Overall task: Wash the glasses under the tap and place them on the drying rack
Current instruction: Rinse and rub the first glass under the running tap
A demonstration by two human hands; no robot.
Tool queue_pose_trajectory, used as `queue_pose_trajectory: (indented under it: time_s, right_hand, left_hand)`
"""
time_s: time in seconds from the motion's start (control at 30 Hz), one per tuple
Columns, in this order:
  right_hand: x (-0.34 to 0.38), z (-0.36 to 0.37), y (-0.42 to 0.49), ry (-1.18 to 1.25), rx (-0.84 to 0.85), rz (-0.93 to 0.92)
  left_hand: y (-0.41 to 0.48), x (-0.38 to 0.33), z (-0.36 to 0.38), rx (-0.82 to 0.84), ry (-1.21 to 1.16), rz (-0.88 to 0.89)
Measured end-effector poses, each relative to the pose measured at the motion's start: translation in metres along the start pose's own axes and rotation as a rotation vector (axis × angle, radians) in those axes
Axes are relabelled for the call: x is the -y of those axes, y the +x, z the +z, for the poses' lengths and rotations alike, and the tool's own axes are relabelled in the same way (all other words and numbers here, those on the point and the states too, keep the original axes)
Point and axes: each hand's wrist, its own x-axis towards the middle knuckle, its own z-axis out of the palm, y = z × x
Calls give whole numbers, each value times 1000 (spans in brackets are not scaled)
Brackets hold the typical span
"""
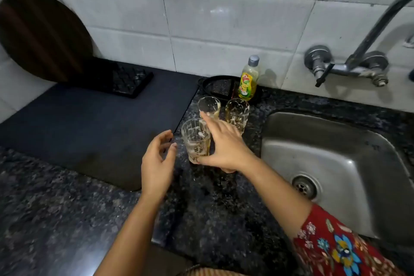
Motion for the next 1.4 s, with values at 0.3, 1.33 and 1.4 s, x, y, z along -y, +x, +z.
queue_pose_trajectory:
  time_s: [0.3,1.33,1.4]
  right_hand:
    - [18,0,24,124,-133,121]
    - [-242,-126,-155,602,-571,455]
    - [-248,-120,-153,602,-533,464]
  left_hand:
    - [19,5,-8,16,-36,5]
    - [-5,-168,289,335,-21,18]
    - [12,-183,304,336,59,15]
